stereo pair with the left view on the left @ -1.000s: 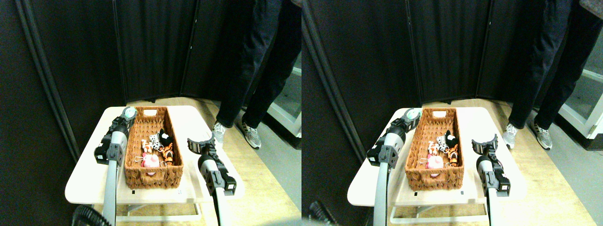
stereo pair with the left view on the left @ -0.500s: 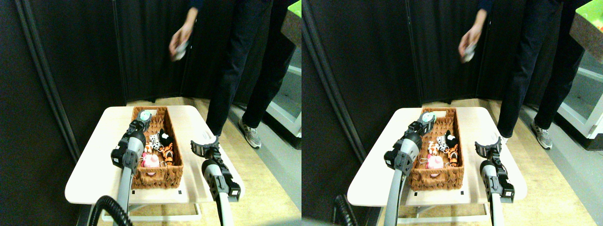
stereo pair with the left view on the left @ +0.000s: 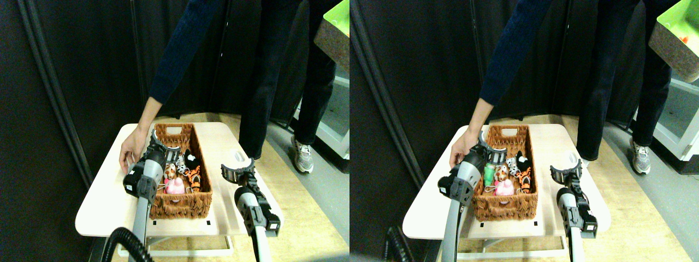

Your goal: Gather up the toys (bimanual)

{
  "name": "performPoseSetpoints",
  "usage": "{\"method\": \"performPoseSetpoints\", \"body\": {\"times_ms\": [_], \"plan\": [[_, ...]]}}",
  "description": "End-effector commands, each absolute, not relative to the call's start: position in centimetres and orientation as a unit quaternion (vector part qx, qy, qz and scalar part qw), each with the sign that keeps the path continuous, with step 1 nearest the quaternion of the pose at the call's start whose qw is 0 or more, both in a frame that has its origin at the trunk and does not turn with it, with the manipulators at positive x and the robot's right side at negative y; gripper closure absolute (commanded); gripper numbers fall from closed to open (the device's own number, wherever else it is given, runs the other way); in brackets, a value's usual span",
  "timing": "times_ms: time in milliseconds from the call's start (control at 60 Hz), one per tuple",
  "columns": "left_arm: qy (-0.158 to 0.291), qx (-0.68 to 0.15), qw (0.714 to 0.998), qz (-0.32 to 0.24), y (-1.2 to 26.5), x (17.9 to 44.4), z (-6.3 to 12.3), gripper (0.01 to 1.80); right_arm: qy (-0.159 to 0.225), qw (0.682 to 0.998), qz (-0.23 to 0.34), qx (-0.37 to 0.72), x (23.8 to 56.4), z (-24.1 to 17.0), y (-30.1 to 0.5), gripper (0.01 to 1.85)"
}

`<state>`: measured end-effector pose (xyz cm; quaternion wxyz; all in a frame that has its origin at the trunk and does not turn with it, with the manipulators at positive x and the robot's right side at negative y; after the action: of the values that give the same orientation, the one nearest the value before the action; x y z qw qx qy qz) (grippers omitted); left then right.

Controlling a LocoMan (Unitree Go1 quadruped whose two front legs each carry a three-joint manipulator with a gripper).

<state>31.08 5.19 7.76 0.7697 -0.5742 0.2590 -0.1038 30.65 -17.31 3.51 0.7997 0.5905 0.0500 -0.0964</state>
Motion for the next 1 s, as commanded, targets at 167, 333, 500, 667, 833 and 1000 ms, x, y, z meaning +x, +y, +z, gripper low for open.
{"method": "performPoseSetpoints", "body": {"times_ms": [167,333,500,667,833,1000], "plan": [[0.248,-0.574,0.770,-0.128,5.5,30.8,8.9,0.80,0.034,0.799,-0.081,0.595,30.7,4.3,-17.1,1.02],[0.226,-0.571,0.780,-0.125,6.6,31.0,9.0,0.92,0.036,0.797,-0.082,0.597,30.7,4.2,-17.1,1.02],[0.211,-0.559,0.794,-0.110,10.0,31.4,8.7,1.18,0.037,0.800,-0.083,0.593,30.9,3.8,-17.6,1.04],[0.212,-0.534,0.812,-0.100,12.7,31.6,8.0,1.30,0.036,0.796,-0.093,0.596,31.1,3.6,-17.8,0.99],[0.201,-0.511,0.831,-0.085,15.8,31.6,6.9,1.29,0.031,0.805,-0.099,0.583,31.3,3.6,-17.7,0.98],[0.194,-0.510,0.836,-0.050,17.7,31.5,5.3,1.24,0.036,0.799,-0.096,0.593,31.5,3.5,-17.3,1.01]]}}
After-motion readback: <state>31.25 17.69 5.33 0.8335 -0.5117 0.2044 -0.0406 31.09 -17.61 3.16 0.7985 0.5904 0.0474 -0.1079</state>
